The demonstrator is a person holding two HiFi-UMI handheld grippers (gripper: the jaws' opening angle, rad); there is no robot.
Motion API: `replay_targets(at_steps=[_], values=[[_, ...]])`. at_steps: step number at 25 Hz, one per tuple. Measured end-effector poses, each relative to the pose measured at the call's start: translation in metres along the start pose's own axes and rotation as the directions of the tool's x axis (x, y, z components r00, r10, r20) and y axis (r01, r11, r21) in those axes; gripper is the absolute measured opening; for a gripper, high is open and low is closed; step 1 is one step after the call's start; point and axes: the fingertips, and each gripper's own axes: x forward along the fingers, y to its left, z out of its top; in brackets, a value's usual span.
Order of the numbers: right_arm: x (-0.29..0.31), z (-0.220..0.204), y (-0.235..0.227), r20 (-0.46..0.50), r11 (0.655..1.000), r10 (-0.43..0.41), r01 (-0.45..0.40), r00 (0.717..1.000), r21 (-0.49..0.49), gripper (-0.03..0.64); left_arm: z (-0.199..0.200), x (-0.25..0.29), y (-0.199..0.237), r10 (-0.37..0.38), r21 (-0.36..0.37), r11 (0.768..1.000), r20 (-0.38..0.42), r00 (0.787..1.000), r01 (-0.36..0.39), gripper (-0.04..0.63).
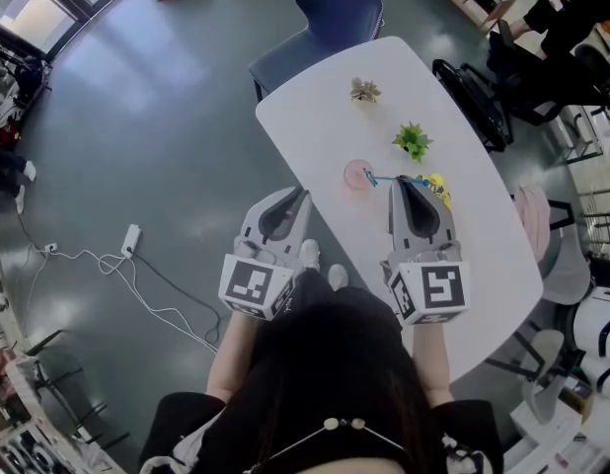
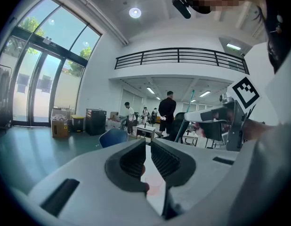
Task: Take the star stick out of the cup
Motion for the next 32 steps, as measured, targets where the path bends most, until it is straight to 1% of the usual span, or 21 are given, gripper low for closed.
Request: replay_targets(at_steps=[9, 14, 25, 32], values=[[-0.0002, -0.0028, -0.0059, -0.002, 1.000, 0.005, -0.005, 1.000, -0.006, 0.018, 0.0007, 0.0091, -0.0047, -0.012, 0.003, 1.000, 0.000, 1.000, 0.012, 0.037], [-0.0010, -0.0046, -0.0071, -0.004, 1.000, 0.013, -0.013, 1.000, 0.012, 0.018, 0.0002, 0.0086, -0.0058, -0.009, 0.004, 1.000, -0.004, 1.000, 0.010, 0.037], [-0.0011, -0.0015, -0.0023, -0.003, 0.999, 0.020, -0.020, 1.000, -0.040, 0.018, 0.0012, 0.0062, -0.0063, -0.006, 0.010, 1.000, -0.002, 1.000, 0.006, 0.037], [-0.0025, 0.0007, -0.0053, 0.006, 0.999, 0.017, -0.016, 1.000, -0.031, 0.018, 0.0021, 0.0050, -0.0068, -0.003, 0.012, 1.000, -0.001, 1.000, 0.003, 0.037]])
